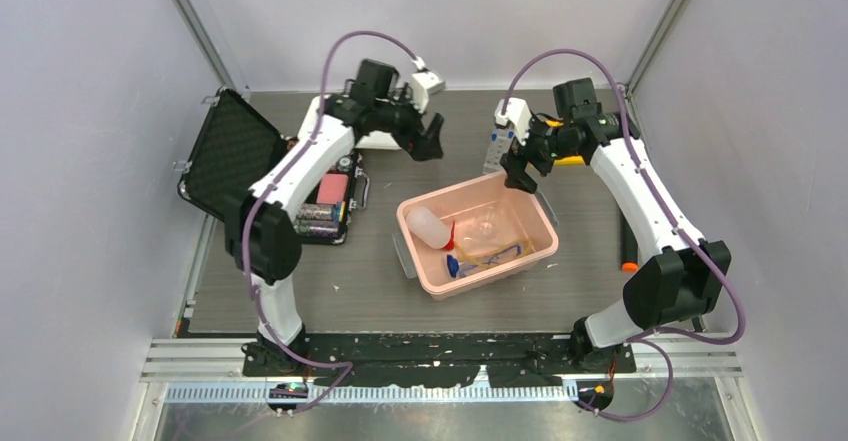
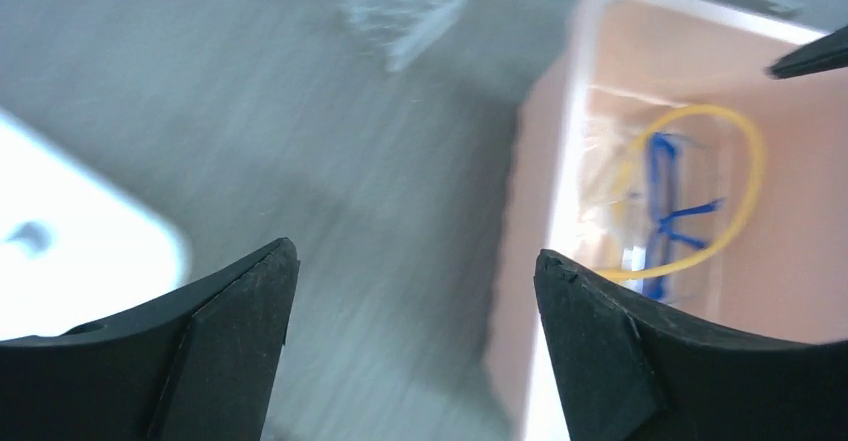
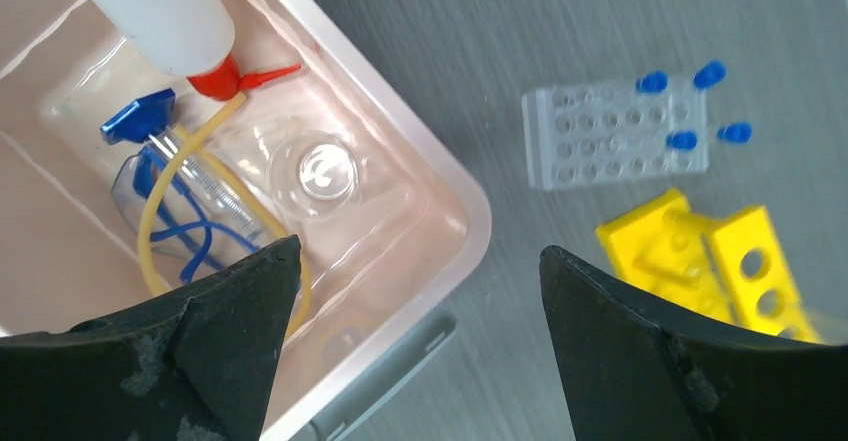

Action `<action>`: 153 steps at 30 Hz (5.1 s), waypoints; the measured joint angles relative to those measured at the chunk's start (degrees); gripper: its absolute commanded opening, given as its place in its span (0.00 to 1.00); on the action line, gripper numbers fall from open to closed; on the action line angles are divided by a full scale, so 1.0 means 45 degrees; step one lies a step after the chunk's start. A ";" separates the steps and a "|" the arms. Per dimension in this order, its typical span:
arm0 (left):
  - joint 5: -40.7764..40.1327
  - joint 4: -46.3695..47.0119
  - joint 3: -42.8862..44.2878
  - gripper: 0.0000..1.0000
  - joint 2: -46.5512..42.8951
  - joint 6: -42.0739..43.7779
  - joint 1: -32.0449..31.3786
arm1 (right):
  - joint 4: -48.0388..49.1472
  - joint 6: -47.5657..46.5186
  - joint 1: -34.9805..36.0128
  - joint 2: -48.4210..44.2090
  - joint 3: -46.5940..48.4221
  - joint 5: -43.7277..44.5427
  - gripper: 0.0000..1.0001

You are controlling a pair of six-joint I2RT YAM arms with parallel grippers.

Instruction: Organize the chemistry lab equipment

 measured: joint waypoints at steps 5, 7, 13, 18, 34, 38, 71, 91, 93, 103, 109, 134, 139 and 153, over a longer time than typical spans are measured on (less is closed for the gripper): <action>-0.1579 0.0097 -0.1302 0.95 -0.1768 0.2569 0.1875 | 0.1020 -0.1166 0.1248 0.0282 -0.0010 0.0257 0.97; -0.2327 0.0636 -0.2419 0.96 -0.2365 0.3779 0.2346 | 0.1384 -0.1695 0.1700 0.0452 -0.0112 0.0311 0.97; -0.3706 0.2696 -0.4911 0.95 -0.2302 0.7388 0.2409 | 0.2171 -0.2807 0.2817 0.1447 -0.0389 0.0612 0.97; -0.4221 0.3968 -0.4770 0.92 -0.0840 0.9403 0.2317 | 0.2565 -0.3254 0.3113 0.2225 -0.0432 0.0772 0.94; -0.5328 0.5183 -0.2555 0.62 0.2735 1.2687 0.1865 | 0.2880 -0.2599 0.3104 0.3327 -0.0685 0.1719 0.48; -0.5357 0.5071 -0.2550 0.57 0.2880 1.3444 0.1821 | 0.2900 -0.2011 0.3104 0.3424 -0.0622 0.1851 0.41; -0.6188 0.6693 -0.2730 0.00 0.2463 1.2094 0.1826 | 0.2861 0.0874 0.2841 0.3337 -0.0374 0.1409 0.86; -0.1904 0.2832 0.0661 0.00 -0.4031 0.3531 0.2055 | 0.4056 0.6173 0.0408 0.1132 0.3449 -0.1166 0.99; -0.0695 0.2948 0.0651 0.00 -0.4911 0.1146 0.2089 | 0.4371 0.6863 0.0010 0.0641 0.3449 -0.1530 0.99; 0.2880 0.8631 -0.4410 0.00 -0.7363 -1.1803 0.2006 | 0.4872 0.8884 -0.1885 -0.2244 0.2803 -0.1928 1.00; 0.2671 1.0190 -0.8378 0.00 -0.7373 -1.5591 0.1569 | 0.3803 0.8738 -0.2239 -0.4148 0.1175 -0.1826 1.00; 0.3400 1.4610 -1.3027 0.33 -0.5620 -1.9394 0.3249 | 0.1078 0.6912 -0.2166 -0.2987 -0.2254 -0.2511 0.89; 0.3521 1.4474 -1.3177 0.45 -0.5697 -1.8792 0.3225 | 0.0801 0.6708 -0.1841 -0.2841 -0.2550 -0.2545 0.89; 0.4046 0.2890 -1.0389 0.84 -0.8582 -0.7859 0.3118 | -0.0486 0.5921 -0.1603 -0.2618 -0.2574 -0.1656 0.99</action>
